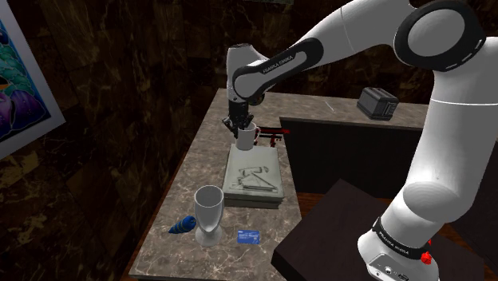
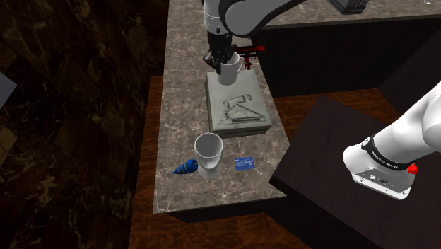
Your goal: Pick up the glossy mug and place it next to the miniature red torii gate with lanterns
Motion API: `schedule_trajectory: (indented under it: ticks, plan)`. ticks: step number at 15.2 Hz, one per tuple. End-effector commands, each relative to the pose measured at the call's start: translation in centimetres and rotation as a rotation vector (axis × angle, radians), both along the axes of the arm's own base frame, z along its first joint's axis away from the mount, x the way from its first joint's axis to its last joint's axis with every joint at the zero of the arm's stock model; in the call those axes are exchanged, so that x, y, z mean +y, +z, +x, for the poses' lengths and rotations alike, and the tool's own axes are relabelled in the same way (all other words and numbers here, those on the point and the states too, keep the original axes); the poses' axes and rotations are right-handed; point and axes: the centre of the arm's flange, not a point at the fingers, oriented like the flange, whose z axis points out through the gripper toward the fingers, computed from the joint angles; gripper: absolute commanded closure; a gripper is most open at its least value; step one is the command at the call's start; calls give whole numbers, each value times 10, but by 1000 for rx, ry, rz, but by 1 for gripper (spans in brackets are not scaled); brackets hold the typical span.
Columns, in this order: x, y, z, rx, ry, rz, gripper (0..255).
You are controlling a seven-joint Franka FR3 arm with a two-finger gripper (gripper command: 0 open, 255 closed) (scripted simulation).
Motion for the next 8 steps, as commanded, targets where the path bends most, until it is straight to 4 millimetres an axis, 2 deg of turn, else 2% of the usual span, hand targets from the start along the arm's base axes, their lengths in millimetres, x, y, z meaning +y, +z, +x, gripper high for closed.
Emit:
schedule_trajectory:
  ticks: [1,8]
  plan:
    - [-29,-2,-1,0,1,0,255]
    - [-121,-2,-9,0,1,0,255]
